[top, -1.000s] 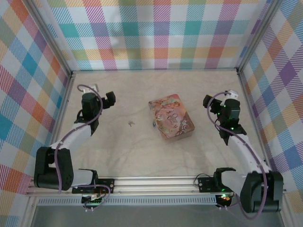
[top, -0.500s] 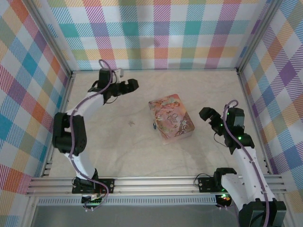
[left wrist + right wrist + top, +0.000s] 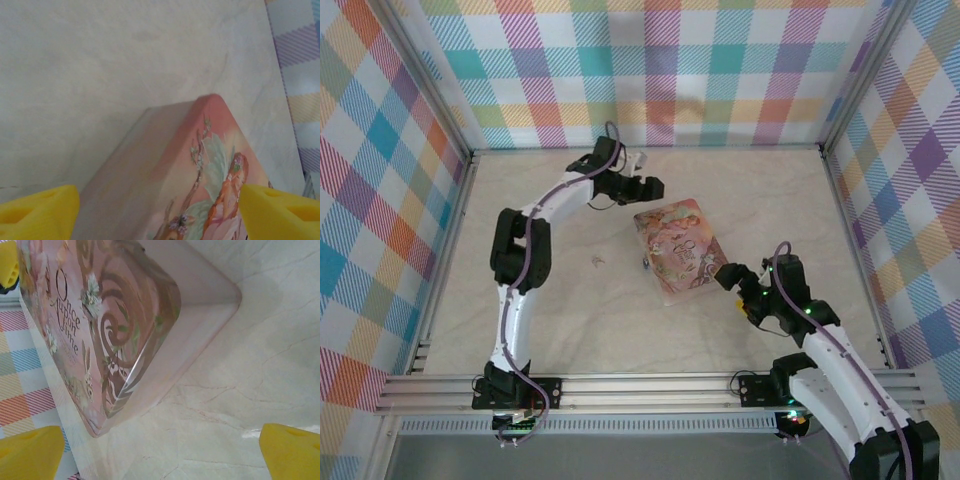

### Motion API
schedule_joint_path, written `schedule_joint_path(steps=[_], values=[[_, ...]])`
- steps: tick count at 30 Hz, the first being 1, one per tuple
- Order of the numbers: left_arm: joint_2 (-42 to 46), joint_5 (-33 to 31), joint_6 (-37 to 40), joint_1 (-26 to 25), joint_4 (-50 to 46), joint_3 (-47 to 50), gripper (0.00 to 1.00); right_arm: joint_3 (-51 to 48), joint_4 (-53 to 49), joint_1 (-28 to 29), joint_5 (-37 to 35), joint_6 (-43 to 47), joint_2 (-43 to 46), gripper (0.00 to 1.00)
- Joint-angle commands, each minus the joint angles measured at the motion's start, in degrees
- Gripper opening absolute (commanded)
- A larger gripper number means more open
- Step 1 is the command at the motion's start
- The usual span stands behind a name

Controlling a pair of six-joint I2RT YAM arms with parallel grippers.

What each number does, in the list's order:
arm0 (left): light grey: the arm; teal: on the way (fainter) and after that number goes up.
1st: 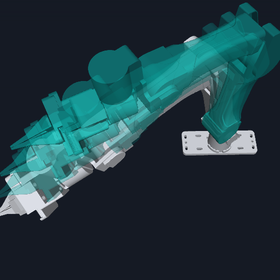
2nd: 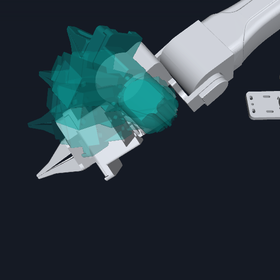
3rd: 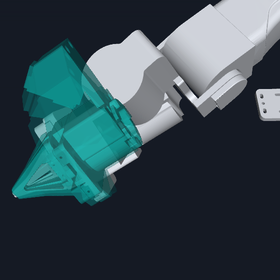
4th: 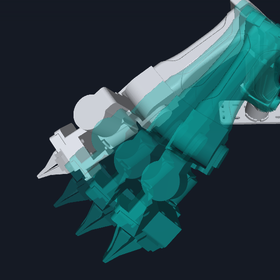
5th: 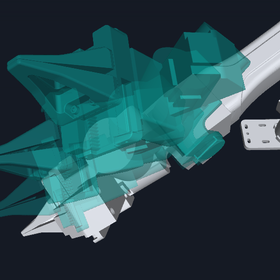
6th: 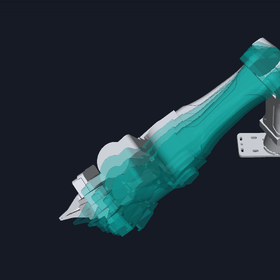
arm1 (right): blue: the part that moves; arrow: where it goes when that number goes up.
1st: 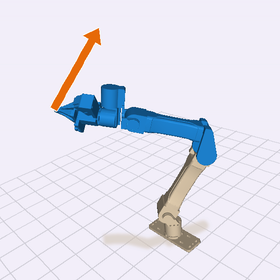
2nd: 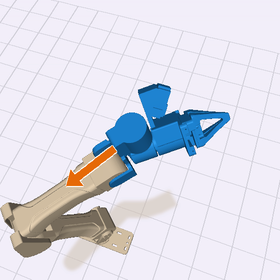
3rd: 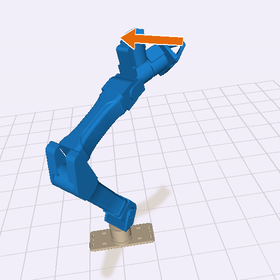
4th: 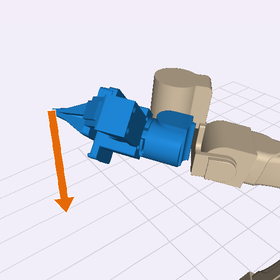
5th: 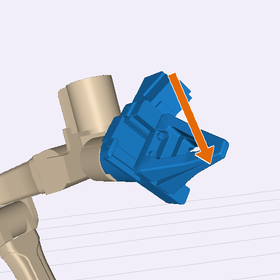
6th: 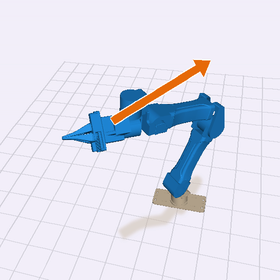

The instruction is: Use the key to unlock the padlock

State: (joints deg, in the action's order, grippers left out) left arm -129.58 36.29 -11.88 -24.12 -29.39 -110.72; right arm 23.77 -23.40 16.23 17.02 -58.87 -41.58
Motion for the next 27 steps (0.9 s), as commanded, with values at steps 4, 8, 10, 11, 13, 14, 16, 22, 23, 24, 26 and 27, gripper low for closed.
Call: schedule_joint_path(steps=[4, 8, 10, 11, 13, 14, 16, 22, 23, 24, 26, 27], values=[[0.6, 3.8, 2.7, -1.7, -5.5, -0.2, 0.82, -1.1, 8.2, 1.9, 1.4, -4.0, -4.8, 1.0], [4.8, 3.5, 2.8, -2.7, -3.1, 6.1, 0.81, 0.3, 12.5, 1.9, 1.9, -3.6, -9.6, 1.0], [7.2, 3.2, 2.5, -2.9, -1.4, 9.8, 0.8, 1.5, 14.2, 2.0, 2.2, -3.3, -12.3, 1.0], [8.5, 3.0, 2.3, -3.0, -0.5, 11.8, 0.8, 2.2, 15.2, 1.9, 2.3, -3.1, -13.8, 0.99], [11.0, 2.4, 2.1, -3.0, 0.8, 15.2, 0.8, 3.1, 16.9, 2.0, 2.3, -2.9, -16.3, 0.97], [12.2, 2.1, 2.1, -3.0, 1.3, 16.9, 0.8, 3.7, 17.7, 2.0, 2.3, -2.7, -17.8, 0.95], [14.5, 1.7, 1.7, -2.9, 2.6, 20.3, 0.79, 5.5, 18.5, 2.0, 2.5, -1.8, -20.8, 0.91], [21.9, 0.0, -0.6, -3.0, 8.0, 31.2, 0.78, 12.5, 19.3, 2.0, 3.1, 1.8, -29.9, 0.83], [23.1, -0.5, -1.2, -2.9, 9.0, 32.9, 0.78, 14.1, 19.1, 2.0, 3.1, 2.7, -31.5, 0.83], [24.2, -1.0, -1.7, -2.9, 9.6, 34.3, 0.78, 15.4, 18.8, 2.0, 3.1, 3.4, -33.0, 0.83], [26.1, -2.0, -2.8, -2.9, 11.0, 37.3, 0.78, 18.9, 17.8, 2.0, 3.3, 5.4, -36.9, 0.81], [26.8, -2.3, -3.3, -3.0, 11.7, 38.5, 0.77, 20.6, 17.5, 2.0, 3.5, 6.4, -38.6, 0.81]])
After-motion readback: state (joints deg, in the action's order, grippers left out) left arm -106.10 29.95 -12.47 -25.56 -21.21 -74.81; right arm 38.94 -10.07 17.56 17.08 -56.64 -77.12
